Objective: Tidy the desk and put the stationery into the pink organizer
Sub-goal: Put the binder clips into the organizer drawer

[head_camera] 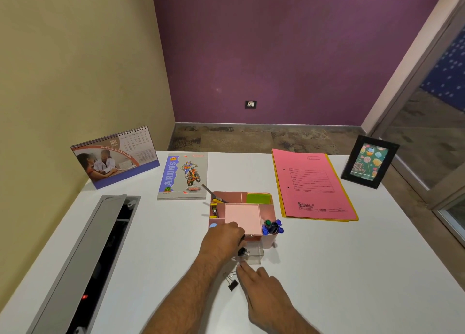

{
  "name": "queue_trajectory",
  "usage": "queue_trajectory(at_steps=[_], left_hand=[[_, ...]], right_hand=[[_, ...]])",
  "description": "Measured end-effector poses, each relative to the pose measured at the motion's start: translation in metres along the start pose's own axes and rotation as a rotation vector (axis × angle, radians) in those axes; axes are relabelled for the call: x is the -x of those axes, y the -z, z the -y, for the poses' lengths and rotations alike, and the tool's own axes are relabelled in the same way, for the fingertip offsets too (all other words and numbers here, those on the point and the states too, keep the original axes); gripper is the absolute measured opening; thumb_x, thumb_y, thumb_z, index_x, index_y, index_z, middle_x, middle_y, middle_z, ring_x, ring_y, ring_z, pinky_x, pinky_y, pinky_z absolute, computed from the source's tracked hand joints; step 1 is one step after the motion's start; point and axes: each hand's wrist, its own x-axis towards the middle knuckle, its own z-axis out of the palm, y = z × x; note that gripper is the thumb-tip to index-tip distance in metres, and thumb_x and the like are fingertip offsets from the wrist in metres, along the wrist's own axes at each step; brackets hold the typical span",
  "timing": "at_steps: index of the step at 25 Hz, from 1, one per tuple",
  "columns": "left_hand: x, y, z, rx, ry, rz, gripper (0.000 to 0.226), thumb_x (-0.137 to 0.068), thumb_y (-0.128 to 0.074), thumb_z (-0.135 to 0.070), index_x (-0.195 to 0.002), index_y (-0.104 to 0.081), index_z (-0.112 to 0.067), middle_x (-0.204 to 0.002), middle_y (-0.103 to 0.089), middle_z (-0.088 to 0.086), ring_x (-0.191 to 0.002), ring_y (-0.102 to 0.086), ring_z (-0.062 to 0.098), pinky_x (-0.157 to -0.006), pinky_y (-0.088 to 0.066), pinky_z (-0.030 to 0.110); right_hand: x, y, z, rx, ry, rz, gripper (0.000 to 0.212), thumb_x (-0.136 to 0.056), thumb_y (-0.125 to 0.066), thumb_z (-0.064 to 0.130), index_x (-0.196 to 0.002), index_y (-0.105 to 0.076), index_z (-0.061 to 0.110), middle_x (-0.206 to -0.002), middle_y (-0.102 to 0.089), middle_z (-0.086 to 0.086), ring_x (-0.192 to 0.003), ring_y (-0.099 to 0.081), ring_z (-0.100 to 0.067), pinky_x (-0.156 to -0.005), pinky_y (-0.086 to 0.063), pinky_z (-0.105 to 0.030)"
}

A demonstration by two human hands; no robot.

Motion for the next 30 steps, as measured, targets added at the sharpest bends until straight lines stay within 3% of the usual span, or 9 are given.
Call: queue_trajectory(at_steps=[2,4,7,10,15,18,21,26,30], left_hand=[[-0.001,-0.002,-0.001,0.0,-0.005,0.006,0.028,-0.098,-0.052,-0.028,-0.113,-0.067,-0.01,-0.11,-0.066,0.012,-0.1,-0.064,0.031,-0.083,-0.047,0.038],[0.0,-0.004,0.002,0.05,-0.016,0.007,0.032,-0.098,-0.052,-0.036,-0.113,-0.067,-0.012,-0.109,-0.066,0.01,-0.1,-0.063,0.027,-0.083,-0.047,0.036],[0.003,-0.009,0.008,0.165,-0.056,-0.004,0.036,-0.097,-0.05,-0.047,-0.109,-0.068,-0.017,-0.107,-0.069,0.004,-0.098,-0.062,0.021,-0.079,-0.049,0.033],[0.01,-0.011,0.011,0.356,-0.073,-0.068,0.032,-0.099,-0.048,-0.041,-0.115,-0.068,-0.022,-0.111,-0.072,-0.002,-0.1,-0.063,0.017,-0.08,-0.05,0.028],[0.019,-0.009,0.014,0.501,-0.068,-0.136,0.032,-0.093,-0.054,-0.026,-0.122,-0.067,-0.021,-0.116,-0.072,-0.006,-0.103,-0.061,0.012,-0.089,-0.048,0.024],[0.024,-0.007,0.011,0.524,-0.092,-0.14,0.027,-0.09,-0.059,-0.032,-0.111,-0.072,-0.021,-0.103,-0.074,-0.007,-0.084,-0.058,0.002,-0.079,-0.05,0.02],[0.026,-0.004,0.005,0.757,0.016,-0.134,0.019,-0.085,-0.067,-0.037,-0.09,-0.078,-0.022,-0.082,-0.074,-0.011,-0.067,-0.06,0.0,-0.065,-0.047,0.014],[0.021,0.005,0.002,1.076,0.166,-0.079,0.007,-0.079,-0.079,-0.019,-0.074,-0.076,-0.015,-0.058,-0.067,-0.011,-0.052,-0.059,0.002,-0.054,-0.051,0.022],[0.016,0.01,0.008,1.134,0.243,-0.099,0.01,-0.077,-0.083,-0.015,-0.071,-0.076,-0.016,-0.057,-0.066,-0.007,-0.05,-0.058,0.006,-0.051,-0.049,0.021]], right_hand=[[-0.003,-0.004,0.0,0.056,-0.001,0.02,0.083,-0.077,-0.059,0.012,-0.148,-0.016,0.017,-0.161,-0.01,-0.001,-0.119,-0.041,-0.034,-0.08,-0.046,-0.044],[-0.005,-0.009,-0.002,0.07,-0.007,0.002,0.076,-0.075,-0.06,0.01,-0.143,-0.025,0.015,-0.156,-0.022,-0.004,-0.115,-0.044,-0.034,-0.074,-0.046,-0.043],[0.001,-0.019,-0.01,0.006,-0.027,-0.12,0.045,-0.08,-0.055,0.014,-0.124,-0.047,0.021,-0.126,-0.051,-0.001,-0.099,-0.053,-0.028,-0.064,-0.047,-0.038],[0.009,-0.029,-0.019,-0.097,-0.065,-0.248,0.019,-0.084,-0.054,0.029,-0.102,-0.06,0.031,-0.098,-0.061,0.007,-0.083,-0.058,-0.019,-0.053,-0.047,-0.031],[0.021,-0.022,-0.018,-0.315,-0.154,-0.355,0.023,-0.078,-0.051,0.035,-0.098,-0.063,0.033,-0.095,-0.06,0.015,-0.09,-0.054,-0.007,-0.067,-0.047,-0.025],[0.024,-0.004,-0.011,-0.605,-0.185,-0.461,0.018,-0.069,-0.063,0.029,-0.085,-0.058,0.037,-0.083,-0.057,0.02,-0.074,-0.055,-0.006,-0.061,-0.048,-0.018],[0.018,0.018,-0.007,-0.799,-0.157,-0.609,0.023,-0.067,-0.068,0.021,-0.084,-0.056,0.032,-0.084,-0.058,0.02,-0.067,-0.056,-0.011,-0.054,-0.044,-0.013],[0.006,0.044,-0.004,-0.843,-0.139,-0.747,0.025,-0.07,-0.068,0.022,-0.089,-0.054,0.03,-0.093,-0.057,0.022,-0.072,-0.059,-0.012,-0.056,-0.05,-0.02],[0.005,0.037,-0.003,-0.844,-0.197,-0.717,0.038,-0.072,-0.075,0.027,-0.1,-0.05,0.036,-0.104,-0.053,0.029,-0.084,-0.059,-0.007,-0.057,-0.053,-0.02]])
